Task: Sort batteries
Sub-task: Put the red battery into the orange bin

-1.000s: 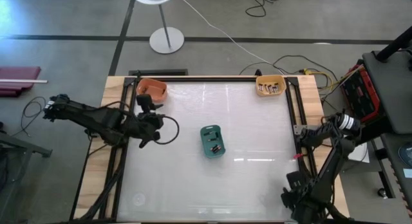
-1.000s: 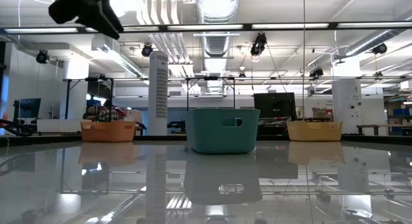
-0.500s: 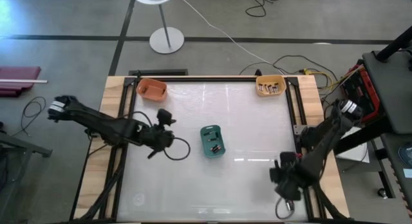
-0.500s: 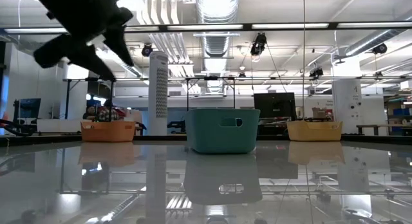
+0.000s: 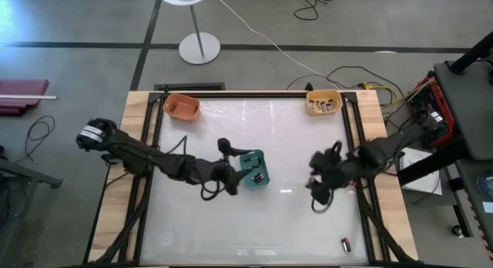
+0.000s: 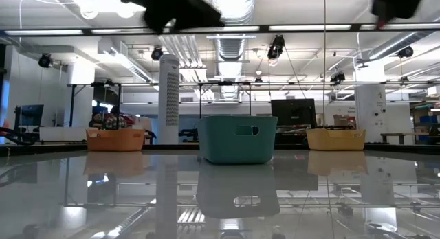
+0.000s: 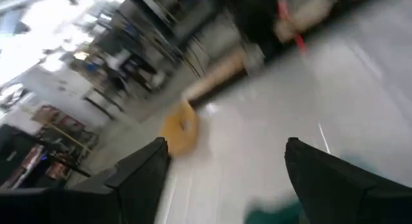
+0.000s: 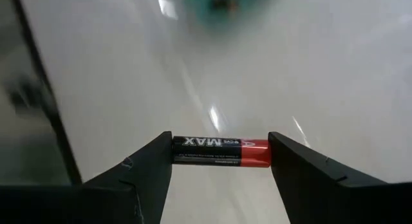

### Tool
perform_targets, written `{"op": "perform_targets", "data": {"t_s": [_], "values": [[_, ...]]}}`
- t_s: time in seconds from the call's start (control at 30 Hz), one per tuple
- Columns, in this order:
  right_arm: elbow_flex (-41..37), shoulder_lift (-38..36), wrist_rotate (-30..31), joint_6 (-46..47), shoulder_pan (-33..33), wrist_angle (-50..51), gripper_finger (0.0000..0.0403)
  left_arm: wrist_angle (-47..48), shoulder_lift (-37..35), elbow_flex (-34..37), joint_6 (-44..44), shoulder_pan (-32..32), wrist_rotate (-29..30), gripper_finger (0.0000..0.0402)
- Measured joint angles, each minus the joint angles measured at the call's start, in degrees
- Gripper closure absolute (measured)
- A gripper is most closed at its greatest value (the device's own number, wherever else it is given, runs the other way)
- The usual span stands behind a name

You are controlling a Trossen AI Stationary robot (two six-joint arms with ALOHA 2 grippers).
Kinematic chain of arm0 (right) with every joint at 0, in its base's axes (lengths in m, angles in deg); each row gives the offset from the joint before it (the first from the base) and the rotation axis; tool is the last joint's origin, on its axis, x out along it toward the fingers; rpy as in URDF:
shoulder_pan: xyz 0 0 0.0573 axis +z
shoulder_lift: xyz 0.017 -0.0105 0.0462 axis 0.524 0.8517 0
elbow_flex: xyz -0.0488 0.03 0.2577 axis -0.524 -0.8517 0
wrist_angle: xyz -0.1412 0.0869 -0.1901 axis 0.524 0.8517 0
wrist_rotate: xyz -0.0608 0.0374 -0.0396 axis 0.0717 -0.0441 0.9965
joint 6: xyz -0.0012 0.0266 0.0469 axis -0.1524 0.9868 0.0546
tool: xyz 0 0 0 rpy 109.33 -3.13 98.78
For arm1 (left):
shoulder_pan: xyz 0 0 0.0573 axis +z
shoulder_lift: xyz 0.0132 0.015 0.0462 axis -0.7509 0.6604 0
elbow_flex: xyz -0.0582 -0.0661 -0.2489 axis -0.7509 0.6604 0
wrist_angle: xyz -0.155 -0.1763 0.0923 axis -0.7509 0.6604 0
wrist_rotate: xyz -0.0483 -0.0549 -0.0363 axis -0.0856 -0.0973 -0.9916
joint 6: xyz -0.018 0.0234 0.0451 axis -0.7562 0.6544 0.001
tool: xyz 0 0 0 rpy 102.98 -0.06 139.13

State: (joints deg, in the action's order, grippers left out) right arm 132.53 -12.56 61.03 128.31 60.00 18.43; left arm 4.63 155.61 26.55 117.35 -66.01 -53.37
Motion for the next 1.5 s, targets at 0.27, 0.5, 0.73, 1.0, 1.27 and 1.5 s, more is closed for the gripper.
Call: {"op": "perform_targets", "data": {"t_s": [0.27, 0.5, 0.73, 1.0, 1.27, 1.5], "values": [[0.3, -4.5, 4.6, -2.5, -8.6, -23.1, 0.0178, -10.2, 9.2, -13.8, 8.0, 0.7, -1.7, 0.0126], [0.3, -6.7, 4.1, -0.6, -12.1, -30.2, 0.0176, -5.0, 14.7, -27.1, 5.8, 1.3, -3.2, 0.0141], [0.3, -6.7, 3.1, -0.9, -12.2, -38.8, 0.0179, -1.4, 18.5, -34.3, 5.3, 1.9, -5.8, 0.017], [0.2, -6.6, 3.1, -1.3, -12.2, -39.0, 0.0179, -1.4, 18.8, -36.6, 3.8, 2.2, -5.6, 0.02], [0.2, -6.5, 1.9, -2.0, -12.2, -40.9, 0.0175, -1.4, 18.8, -36.7, 3.5, 2.7, -5.6, 0.0292], [0.2, -6.3, 1.8, -2.8, -12.2, -42.4, 0.0161, -0.8, 18.3, -37.0, 2.4, 2.8, -4.8, 0.0373]]}}
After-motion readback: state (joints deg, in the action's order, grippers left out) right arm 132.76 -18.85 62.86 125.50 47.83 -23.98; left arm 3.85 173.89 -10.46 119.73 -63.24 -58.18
